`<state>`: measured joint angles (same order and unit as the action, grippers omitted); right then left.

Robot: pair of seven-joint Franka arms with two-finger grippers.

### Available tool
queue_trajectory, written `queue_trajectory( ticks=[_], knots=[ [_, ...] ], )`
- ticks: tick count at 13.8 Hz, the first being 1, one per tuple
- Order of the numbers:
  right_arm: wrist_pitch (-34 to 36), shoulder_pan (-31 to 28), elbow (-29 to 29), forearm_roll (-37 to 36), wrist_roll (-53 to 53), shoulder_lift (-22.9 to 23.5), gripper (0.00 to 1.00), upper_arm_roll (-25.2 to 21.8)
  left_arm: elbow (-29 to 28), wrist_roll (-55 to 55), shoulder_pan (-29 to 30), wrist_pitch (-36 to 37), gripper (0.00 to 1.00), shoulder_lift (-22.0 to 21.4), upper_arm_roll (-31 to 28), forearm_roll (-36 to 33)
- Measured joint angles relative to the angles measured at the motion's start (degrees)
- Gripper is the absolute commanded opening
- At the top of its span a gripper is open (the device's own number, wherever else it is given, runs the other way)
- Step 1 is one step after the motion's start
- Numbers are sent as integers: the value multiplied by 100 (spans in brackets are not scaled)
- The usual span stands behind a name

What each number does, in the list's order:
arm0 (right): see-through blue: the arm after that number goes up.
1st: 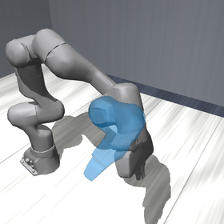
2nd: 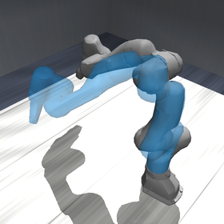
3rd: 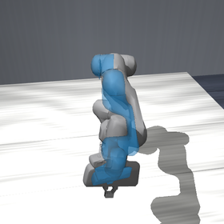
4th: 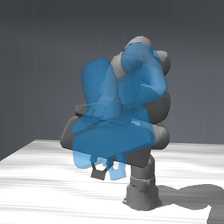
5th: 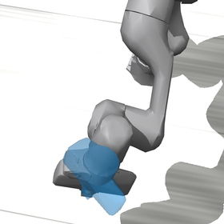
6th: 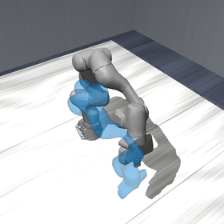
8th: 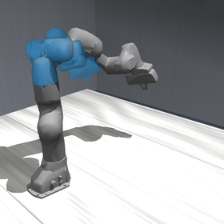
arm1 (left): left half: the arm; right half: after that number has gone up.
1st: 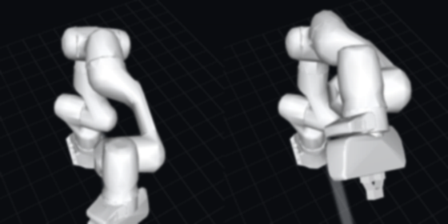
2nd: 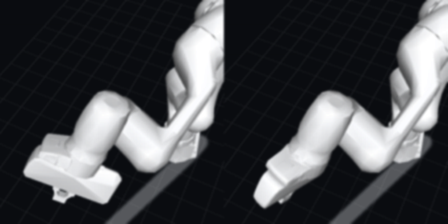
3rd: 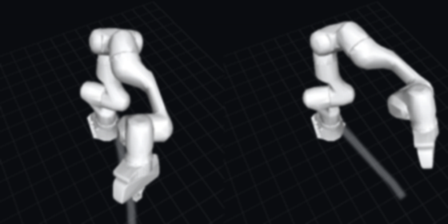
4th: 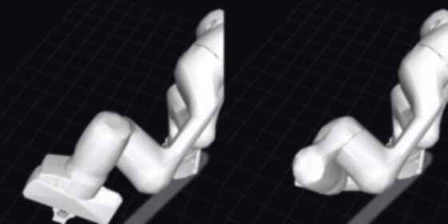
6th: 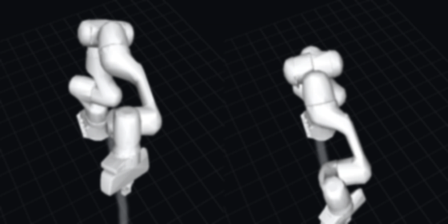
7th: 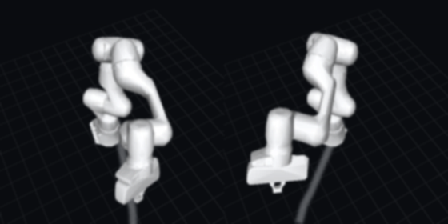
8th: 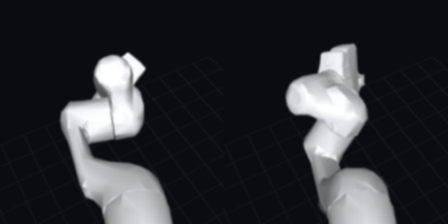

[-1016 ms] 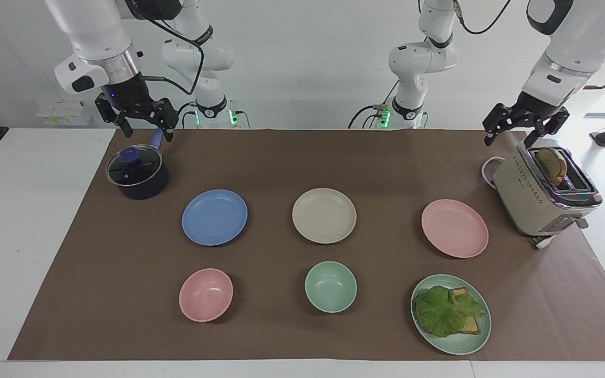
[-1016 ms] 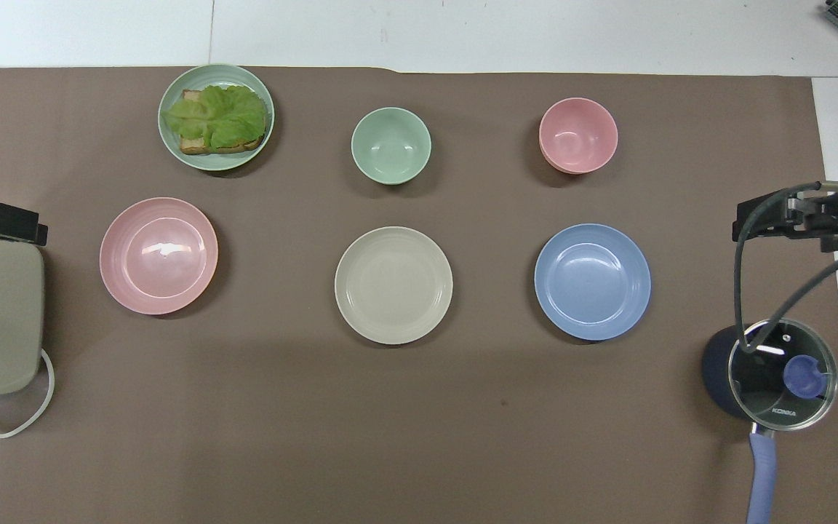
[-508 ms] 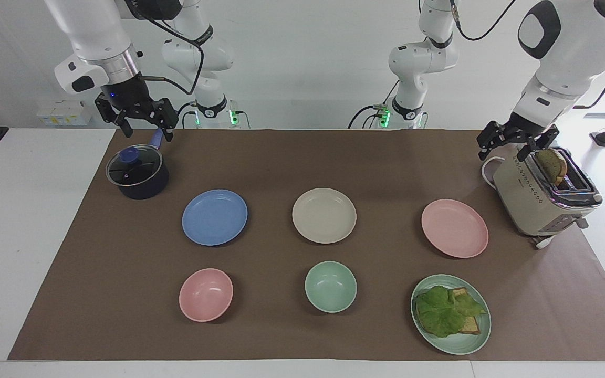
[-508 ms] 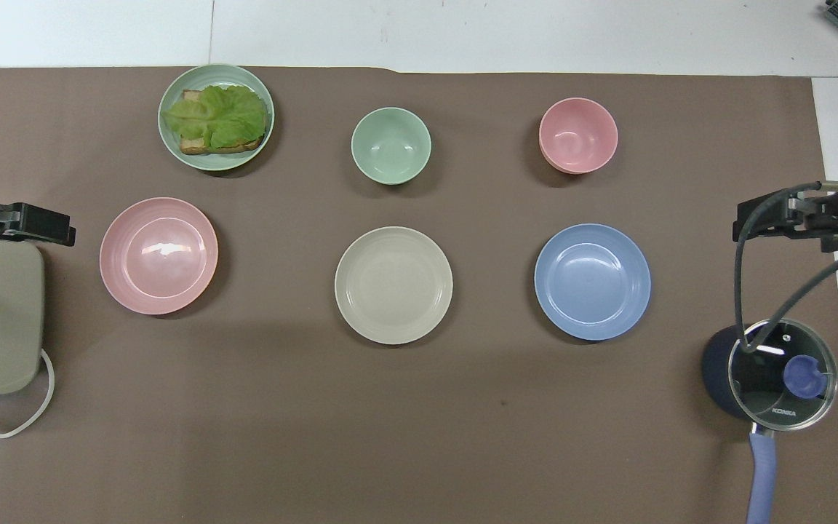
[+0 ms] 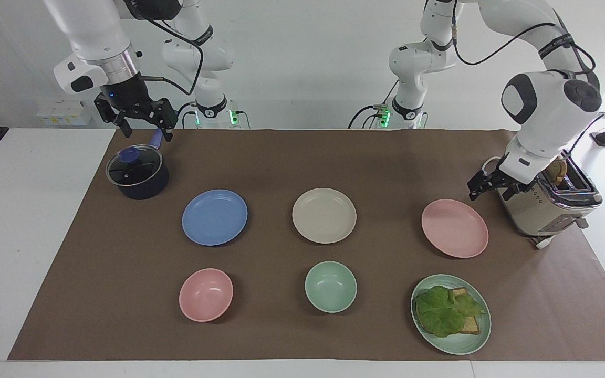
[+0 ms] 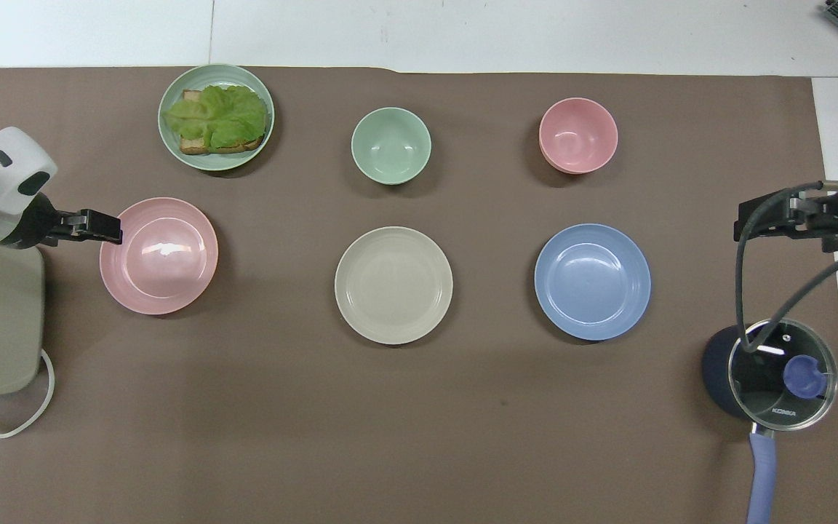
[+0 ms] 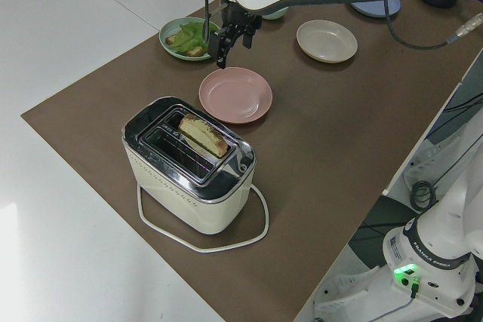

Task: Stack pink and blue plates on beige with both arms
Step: 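Reach the left gripper to the pink plate rim and grasp it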

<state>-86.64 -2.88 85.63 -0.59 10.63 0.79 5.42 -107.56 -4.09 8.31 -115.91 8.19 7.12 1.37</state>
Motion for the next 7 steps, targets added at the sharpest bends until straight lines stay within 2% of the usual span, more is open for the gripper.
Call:
queue_trajectory(
  ticks=[3,7],
  knots=[
    [0,-2,1,0,0,0,100,0,-287,11,152,-674,100,350,-18,0],
    [0,-11,6,0,0,0,100,0,-433,12,451,-879,100,577,-32,0]
  ],
)
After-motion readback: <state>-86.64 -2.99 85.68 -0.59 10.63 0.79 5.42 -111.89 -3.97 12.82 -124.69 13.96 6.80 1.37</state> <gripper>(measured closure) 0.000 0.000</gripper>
